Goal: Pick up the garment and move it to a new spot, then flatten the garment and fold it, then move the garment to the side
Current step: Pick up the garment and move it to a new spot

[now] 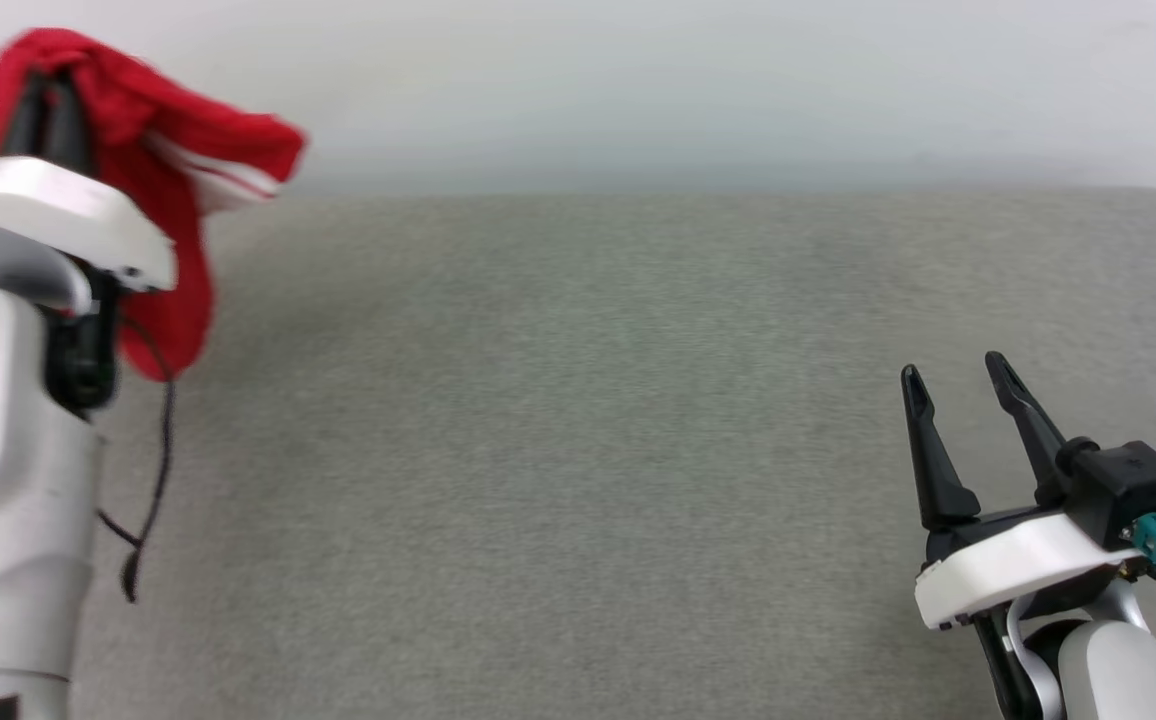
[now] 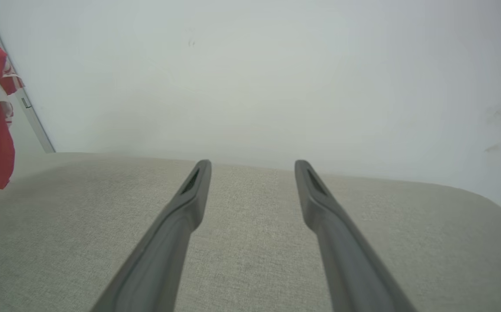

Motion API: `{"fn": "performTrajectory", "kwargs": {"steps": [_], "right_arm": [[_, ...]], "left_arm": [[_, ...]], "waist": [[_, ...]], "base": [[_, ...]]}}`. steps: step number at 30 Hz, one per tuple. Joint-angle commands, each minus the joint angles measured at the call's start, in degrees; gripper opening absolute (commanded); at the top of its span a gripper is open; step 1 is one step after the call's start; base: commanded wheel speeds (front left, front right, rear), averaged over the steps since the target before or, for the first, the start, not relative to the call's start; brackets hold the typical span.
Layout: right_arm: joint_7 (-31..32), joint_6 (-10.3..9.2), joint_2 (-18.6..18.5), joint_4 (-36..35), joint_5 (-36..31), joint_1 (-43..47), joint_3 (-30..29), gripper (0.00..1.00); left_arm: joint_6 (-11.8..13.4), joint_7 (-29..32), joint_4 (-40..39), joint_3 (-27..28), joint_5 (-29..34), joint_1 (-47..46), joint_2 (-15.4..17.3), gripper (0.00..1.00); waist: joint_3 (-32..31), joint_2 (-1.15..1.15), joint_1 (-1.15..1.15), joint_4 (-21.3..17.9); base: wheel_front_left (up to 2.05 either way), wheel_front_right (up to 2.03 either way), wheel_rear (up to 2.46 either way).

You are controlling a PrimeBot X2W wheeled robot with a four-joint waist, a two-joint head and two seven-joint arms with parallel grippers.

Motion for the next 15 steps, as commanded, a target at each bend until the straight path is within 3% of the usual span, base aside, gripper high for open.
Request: {"fn": "performTrajectory", "kwargs": {"steps": [1,7,15], "right_arm": [[0.6,-0.03,0.1,-1.0,0.3,1.1,0.1,1.00],[1.8,-0.03,0.0,-2.4,0.3,2.4,-0.4,1.00],[2.5,-0.03,0.1,-3.8,0.8,2.9,-1.3,1.00]], "left_arm": [[0.2,-0.3,-2.1,-1.2,0.4,1.4,-1.9,0.00],[-0.1,0.4,-8.6,-4.9,-0.2,5.2,-7.6,0.00],[-2.0,1.8,-16.1,-12.9,0.3,12.0,-14.6,0.00]], "waist": [[-1.5,0.00,0.01,-4.3],[-1.5,0.00,0.01,-9.9],[1.2,0.00,0.01,-13.7]], "base": [[0.00,0.00,0.00],[0.00,0.00,0.00],[0.00,0.00,0.00]]}}
